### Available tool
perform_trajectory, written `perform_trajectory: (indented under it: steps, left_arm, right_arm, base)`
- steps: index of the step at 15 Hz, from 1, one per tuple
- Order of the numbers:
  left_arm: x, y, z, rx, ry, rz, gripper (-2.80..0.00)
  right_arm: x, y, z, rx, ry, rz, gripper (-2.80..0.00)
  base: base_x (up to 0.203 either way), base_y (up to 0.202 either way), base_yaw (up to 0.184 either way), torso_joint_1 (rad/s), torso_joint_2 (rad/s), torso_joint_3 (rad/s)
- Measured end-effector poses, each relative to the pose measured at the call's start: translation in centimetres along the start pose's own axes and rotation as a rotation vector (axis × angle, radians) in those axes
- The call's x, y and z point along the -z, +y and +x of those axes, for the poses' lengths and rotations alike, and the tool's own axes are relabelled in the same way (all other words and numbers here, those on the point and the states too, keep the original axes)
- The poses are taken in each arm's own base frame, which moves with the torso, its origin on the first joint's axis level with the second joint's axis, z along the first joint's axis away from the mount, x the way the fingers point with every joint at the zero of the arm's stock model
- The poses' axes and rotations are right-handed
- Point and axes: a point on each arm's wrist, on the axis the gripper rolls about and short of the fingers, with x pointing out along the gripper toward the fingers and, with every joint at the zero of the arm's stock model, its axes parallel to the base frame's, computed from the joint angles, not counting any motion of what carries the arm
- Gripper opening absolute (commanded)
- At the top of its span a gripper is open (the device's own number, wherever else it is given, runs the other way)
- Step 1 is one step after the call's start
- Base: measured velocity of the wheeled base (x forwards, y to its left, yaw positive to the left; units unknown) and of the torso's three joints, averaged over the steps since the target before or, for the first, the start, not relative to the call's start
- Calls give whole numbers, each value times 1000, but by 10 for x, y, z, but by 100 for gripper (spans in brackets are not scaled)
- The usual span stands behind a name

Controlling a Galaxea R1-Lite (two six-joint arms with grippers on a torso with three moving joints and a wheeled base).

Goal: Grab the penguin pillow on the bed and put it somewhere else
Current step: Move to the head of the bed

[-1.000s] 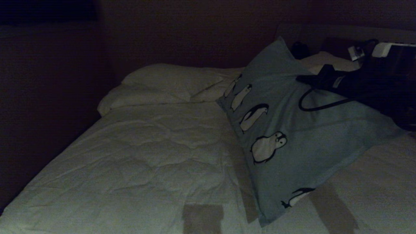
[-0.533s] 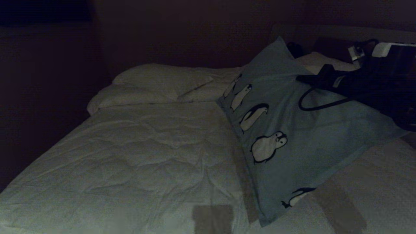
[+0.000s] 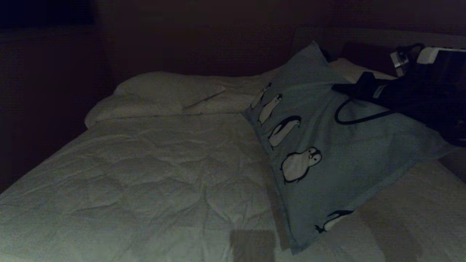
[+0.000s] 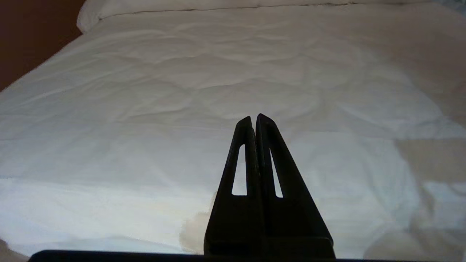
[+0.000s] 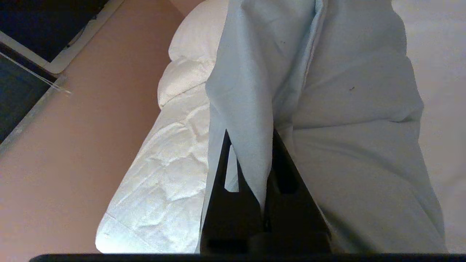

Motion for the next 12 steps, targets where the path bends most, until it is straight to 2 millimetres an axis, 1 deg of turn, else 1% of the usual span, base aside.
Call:
perform_trajectory:
  steps: [12]
  left_arm:
    - [0, 0, 0, 0, -1, 0, -280]
  right_arm:
    - [0, 0, 0, 1, 1, 1, -280]
  base:
    - [0, -194, 0, 3, 1, 3]
